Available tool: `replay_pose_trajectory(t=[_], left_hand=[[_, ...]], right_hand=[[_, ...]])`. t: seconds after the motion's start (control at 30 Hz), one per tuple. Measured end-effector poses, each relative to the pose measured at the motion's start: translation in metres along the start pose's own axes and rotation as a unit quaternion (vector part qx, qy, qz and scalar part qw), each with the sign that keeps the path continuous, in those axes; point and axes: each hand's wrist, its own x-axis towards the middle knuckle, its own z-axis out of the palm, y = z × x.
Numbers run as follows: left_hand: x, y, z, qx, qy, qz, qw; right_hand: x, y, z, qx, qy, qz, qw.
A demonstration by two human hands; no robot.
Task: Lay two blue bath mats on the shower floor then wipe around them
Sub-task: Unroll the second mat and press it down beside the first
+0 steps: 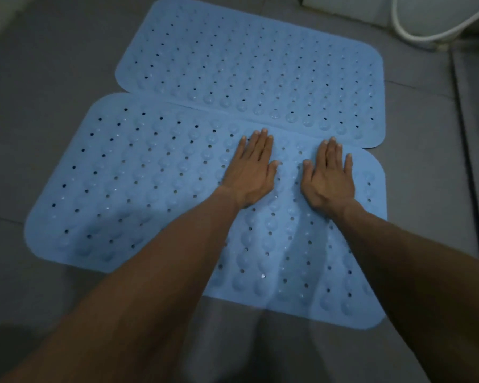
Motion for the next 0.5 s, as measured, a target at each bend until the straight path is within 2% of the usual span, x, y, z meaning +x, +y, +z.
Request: replay_pose_trajectory(t=[0.1, 0.23, 0.5], left_hand=[[-0.048, -0.033, -0.005, 0.036, 0.025, -0.014, 0.999], [-0.103, -0.067, -0.003, 0.049, 0.029, -0.015, 0.998], [-0.123, -0.081, 0.003, 0.037, 0.053, -0.026, 0.998]], right_hand=[[-0.043, -0.05, 0.006, 0.046, 0.019, -0.035, 0.998], [-0.098, -0.107, 0.03, 0.074, -0.002, -0.072, 0.995], [-0.124, -0.128, 0.054, 0.072, 0.035, -0.059, 0.995]])
